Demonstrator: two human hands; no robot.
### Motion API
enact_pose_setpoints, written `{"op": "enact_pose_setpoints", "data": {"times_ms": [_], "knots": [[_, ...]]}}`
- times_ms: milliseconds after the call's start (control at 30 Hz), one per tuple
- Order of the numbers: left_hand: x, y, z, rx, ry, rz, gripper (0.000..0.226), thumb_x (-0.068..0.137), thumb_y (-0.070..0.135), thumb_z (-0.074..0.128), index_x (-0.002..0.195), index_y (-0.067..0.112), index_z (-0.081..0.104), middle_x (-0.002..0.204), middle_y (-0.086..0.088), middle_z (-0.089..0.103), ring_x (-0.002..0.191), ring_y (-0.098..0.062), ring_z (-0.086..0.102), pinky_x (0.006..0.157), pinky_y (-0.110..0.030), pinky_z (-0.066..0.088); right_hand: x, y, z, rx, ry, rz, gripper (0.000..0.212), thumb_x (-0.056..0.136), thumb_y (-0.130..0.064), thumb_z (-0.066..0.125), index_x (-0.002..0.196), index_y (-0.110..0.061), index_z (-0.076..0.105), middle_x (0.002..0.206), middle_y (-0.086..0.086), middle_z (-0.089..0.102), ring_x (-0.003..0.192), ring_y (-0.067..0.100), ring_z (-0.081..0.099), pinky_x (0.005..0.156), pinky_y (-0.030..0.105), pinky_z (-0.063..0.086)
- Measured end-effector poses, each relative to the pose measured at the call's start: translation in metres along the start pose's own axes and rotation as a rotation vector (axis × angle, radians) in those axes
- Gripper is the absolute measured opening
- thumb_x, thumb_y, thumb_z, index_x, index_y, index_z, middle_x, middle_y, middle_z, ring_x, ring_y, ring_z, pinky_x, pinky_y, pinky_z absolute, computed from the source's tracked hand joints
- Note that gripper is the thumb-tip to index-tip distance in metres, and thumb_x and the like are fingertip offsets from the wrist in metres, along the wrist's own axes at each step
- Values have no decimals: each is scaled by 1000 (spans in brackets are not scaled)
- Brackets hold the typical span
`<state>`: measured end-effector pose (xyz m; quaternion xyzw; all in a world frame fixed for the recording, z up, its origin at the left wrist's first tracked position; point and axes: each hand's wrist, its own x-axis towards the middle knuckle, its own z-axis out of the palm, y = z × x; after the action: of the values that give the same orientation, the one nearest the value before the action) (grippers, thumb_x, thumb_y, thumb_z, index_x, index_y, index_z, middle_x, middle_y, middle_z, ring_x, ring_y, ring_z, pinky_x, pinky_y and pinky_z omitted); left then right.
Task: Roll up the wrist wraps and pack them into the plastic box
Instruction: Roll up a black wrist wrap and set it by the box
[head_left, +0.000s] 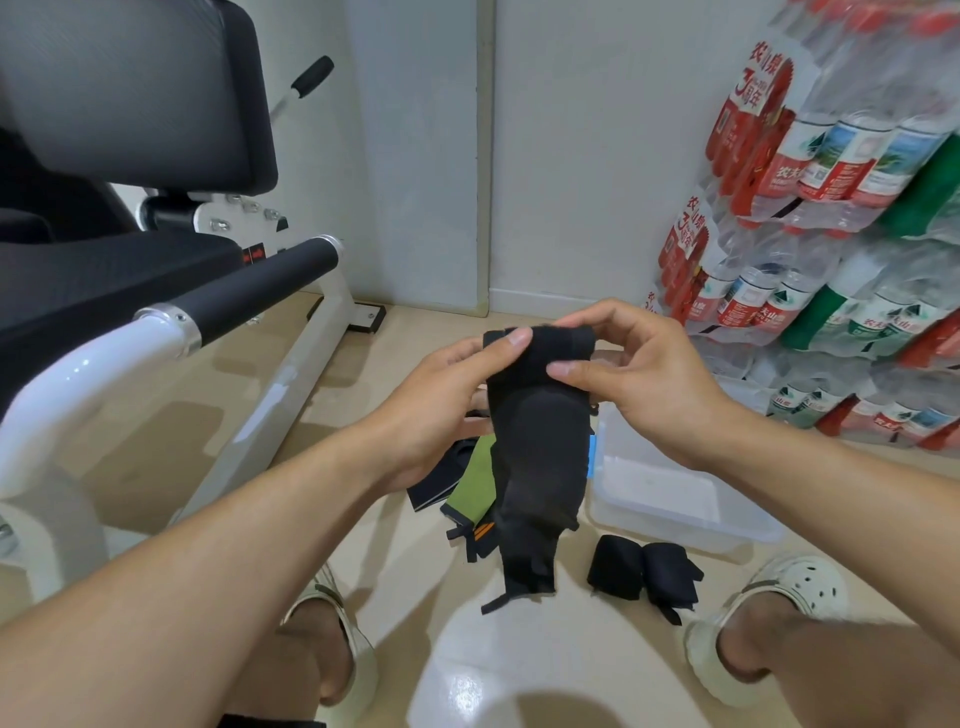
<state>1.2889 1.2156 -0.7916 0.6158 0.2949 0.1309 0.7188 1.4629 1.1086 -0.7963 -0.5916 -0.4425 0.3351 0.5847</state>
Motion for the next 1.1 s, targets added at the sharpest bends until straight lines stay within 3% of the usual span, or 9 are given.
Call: {"op": "enact_pose_setpoints", "data": {"times_ms": [133, 200, 300, 533, 667, 767, 867, 967, 1100], "knots": [[0, -1, 1, 31, -19, -23, 57, 83, 60, 60, 123, 20, 69, 108, -3, 76, 94, -12, 71, 93, -35, 53, 0, 2, 1, 24, 14, -20, 29, 82, 7, 77, 101, -15, 72, 102, 7, 76, 90, 28, 77, 75, 33, 62], [0, -1, 1, 24, -11, -21, 49, 87, 57, 62, 117, 19, 73, 104, -4, 73, 94, -17, 65, 95, -40, 48, -1, 3, 2, 3, 14, -32, 29, 81, 8, 78, 99, -15, 72, 99, 5, 77, 93, 31, 75, 78, 38, 64], [-1, 0, 0, 7, 2, -8, 36, 94, 48, 61, 114, 21, 75, 100, -3, 72, 91, -18, 65, 92, -37, 48, -1, 3, 3, -74, 24, -71, 26, 79, 5, 81, 97, -12, 73, 98, 6, 77, 96, 33, 73, 86, 48, 62], [0, 0, -1, -52, 25, 0, 29, 95, 29, 66, 119, 14, 69, 111, -5, 76, 102, -20, 72, 100, -40, 51, 0, 1, -1, -137, 22, -155, 29, 70, -3, 84, 96, -16, 78, 103, 4, 77, 98, 20, 74, 93, 35, 60], [1, 0, -1, -104, 44, 23, 28, 93, 18, 69, 120, 12, 67, 112, -6, 76, 102, -23, 74, 91, -38, 56, 3, -2, -10, -100, -86, -24, 37, 72, -4, 85, 104, -20, 78, 110, -3, 77, 107, 15, 72, 90, 33, 61], [1, 1, -2, -137, 60, 55, 35, 89, 6, 72, 123, 8, 64, 111, -11, 76, 101, -25, 74, 82, -36, 60, 3, -3, -14, -19, -132, 125, 56, 69, -27, 83, 123, -25, 70, 121, -6, 74, 108, 16, 73, 86, 33, 61], [2, 1, -3, -121, 74, 84, 41, 86, -4, 73, 124, 7, 63, 112, -14, 75, 102, -26, 74, 85, -39, 61, 3, 0, -13, -12, -179, 212, 66, 71, -39, 80, 134, -25, 64, 128, -4, 71, 113, 17, 71, 94, 39, 59], [3, -1, -4, -99, 70, 97, 44, 83, -7, 74, 122, 10, 63, 110, -13, 75, 102, -25, 74, 83, -39, 61, 2, 0, -12, 50, -242, 246, 56, 80, -29, 75, 134, -20, 64, 126, 2, 73, 116, 18, 70, 94, 35, 59], [4, -3, -5, -69, 39, 108, 47, 82, -11, 74, 118, 18, 64, 108, -7, 76, 99, -20, 74, 75, -34, 60, -1, -2, -8, 78, -174, 243, 52, 76, -18, 78, 126, -16, 66, 119, 7, 74, 107, 26, 73, 78, 28, 61]]}}
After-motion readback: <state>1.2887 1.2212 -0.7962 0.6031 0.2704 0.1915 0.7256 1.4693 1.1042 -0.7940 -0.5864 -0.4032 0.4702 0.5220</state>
